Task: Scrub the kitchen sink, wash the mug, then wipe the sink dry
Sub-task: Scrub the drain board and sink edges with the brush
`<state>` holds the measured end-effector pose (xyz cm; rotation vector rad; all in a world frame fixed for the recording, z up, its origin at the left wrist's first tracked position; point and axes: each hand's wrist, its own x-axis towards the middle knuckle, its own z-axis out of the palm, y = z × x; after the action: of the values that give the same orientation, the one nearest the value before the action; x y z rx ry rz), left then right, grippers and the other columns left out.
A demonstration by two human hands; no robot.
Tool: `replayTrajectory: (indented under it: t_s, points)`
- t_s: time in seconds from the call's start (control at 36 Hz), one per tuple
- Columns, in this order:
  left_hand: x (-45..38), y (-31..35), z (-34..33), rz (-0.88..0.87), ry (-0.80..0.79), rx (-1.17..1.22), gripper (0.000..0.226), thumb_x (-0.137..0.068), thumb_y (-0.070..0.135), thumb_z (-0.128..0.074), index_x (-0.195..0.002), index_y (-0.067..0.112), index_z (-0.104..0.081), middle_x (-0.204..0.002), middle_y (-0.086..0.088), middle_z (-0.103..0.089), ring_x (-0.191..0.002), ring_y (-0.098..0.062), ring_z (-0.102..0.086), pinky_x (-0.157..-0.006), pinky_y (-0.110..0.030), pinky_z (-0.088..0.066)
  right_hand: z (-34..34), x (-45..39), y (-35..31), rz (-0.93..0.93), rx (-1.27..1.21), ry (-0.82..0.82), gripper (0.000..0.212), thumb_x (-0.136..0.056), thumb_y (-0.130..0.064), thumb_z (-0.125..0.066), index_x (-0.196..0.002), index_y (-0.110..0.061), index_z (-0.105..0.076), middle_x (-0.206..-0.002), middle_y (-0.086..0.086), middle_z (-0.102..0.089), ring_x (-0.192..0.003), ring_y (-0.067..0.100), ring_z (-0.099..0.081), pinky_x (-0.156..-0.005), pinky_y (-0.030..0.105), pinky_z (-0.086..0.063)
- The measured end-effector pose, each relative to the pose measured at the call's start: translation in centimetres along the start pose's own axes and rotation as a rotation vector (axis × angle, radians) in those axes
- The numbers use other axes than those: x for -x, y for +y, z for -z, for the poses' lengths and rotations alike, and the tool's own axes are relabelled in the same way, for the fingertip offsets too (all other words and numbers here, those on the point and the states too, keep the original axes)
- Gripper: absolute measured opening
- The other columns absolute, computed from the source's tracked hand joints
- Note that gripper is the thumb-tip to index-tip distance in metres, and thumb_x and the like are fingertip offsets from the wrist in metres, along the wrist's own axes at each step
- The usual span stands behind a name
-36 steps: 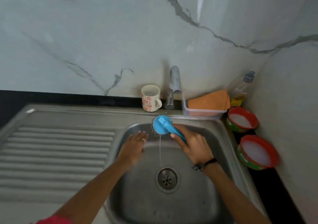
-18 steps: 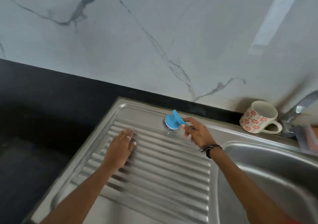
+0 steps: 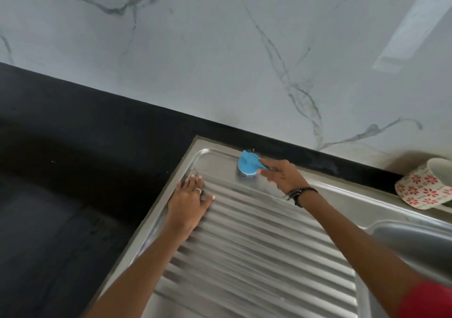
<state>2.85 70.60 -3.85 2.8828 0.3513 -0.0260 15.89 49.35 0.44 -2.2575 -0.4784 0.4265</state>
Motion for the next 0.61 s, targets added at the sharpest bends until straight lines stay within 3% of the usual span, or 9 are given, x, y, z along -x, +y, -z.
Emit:
replayTrajectory:
  t_s: [0.06, 0.11, 0.22, 0.33, 0.42, 0.5, 0.61]
  points:
    - [-0.2, -0.1, -0.2, -0.008, 0.006, -0.004, 0.093, -0.075, 0.065, -0.007, -0.141, 0.006, -0.037, -0.147, -0.015, -0.037, -0.138, -0.024, -0.034, -0.115, -0.034, -0.018, -1.5, -1.4, -1.7, -0.005, -0.002, -0.019, 0.041, -0.091, -0.028, -0.057, -0.13, -0.017, -0.056, -0.093, 0.008, -0.066, -0.076, 0.015, -0.057, -0.078, 0.03, -0.047]
    - [-0.2, -0.1, -0.2, -0.014, 0.029, -0.01, 0.088, -0.079, 0.064, -0.015, -0.138, 0.005, -0.043, -0.143, -0.016, -0.042, -0.135, -0.026, -0.038, -0.114, -0.035, -0.023, -2.9, -2.7, -3.8, -0.009, -0.036, -0.04, 0.04, -0.092, -0.026, -0.056, -0.13, -0.015, -0.055, -0.092, 0.007, -0.062, -0.077, 0.016, -0.055, -0.076, 0.027, -0.043]
    - [-0.1, 0.0, 0.1, -0.008, -0.004, -0.003, 0.067, -0.093, 0.053, -0.038, -0.145, 0.011, -0.03, -0.152, -0.008, -0.029, -0.142, -0.019, -0.022, -0.116, -0.031, -0.016, -4.9, -4.3, -6.9, -0.022, -0.09, -0.083, 0.038, -0.092, -0.021, -0.055, -0.129, -0.011, -0.056, -0.101, 0.011, -0.063, -0.076, 0.016, -0.055, -0.076, 0.026, -0.042]
    - [-0.3, -0.4, -0.1, -0.014, -0.014, -0.012, 0.066, -0.094, 0.052, -0.038, -0.145, 0.011, -0.029, -0.152, -0.008, -0.029, -0.142, -0.017, -0.022, -0.118, -0.031, -0.012, -4.5, -2.7, -5.8, -0.059, -0.126, -0.068, 0.038, -0.092, -0.023, -0.055, -0.129, -0.012, -0.058, -0.09, 0.002, -0.059, -0.059, 0.004, -0.048, -0.063, 0.016, -0.041]
    - [-0.3, -0.5, -0.3, -0.029, -0.014, -0.059, 0.066, -0.095, 0.051, -0.035, -0.146, 0.01, -0.026, -0.152, -0.009, -0.029, -0.142, -0.017, -0.022, -0.117, -0.031, -0.01, -2.6, 0.7, -3.0, -0.103, -0.138, 0.048, 0.038, -0.091, -0.022, -0.059, -0.127, -0.011, -0.058, -0.078, -0.004, -0.059, -0.055, 0.002, -0.048, -0.05, 0.004, -0.037]
    - [-0.1, -0.6, -0.3, -0.054, -0.015, -0.079, 0.064, -0.097, 0.049, -0.031, -0.147, 0.01, -0.024, -0.153, -0.01, -0.027, -0.143, -0.018, -0.02, -0.117, -0.032, -0.008, -1.0, 3.9, -0.5, -0.137, -0.137, 0.137, 0.037, -0.09, -0.022, -0.06, -0.125, -0.01, -0.06, -0.062, -0.009, -0.052, -0.048, 0.004, -0.047, -0.044, 0.004, -0.036]
    - [0.0, -0.7, -0.2, -0.065, -0.015, -0.094, 0.063, -0.097, 0.047, -0.03, -0.147, 0.01, -0.023, -0.153, -0.011, -0.025, -0.143, -0.019, -0.02, -0.118, -0.033, -0.008, -1.0, 3.6, -0.6, -0.138, -0.105, 0.176, 0.033, -0.092, -0.023, -0.058, -0.123, -0.013, -0.061, -0.057, -0.01, -0.049, -0.044, 0.002, -0.047, -0.042, 0.005, -0.035]
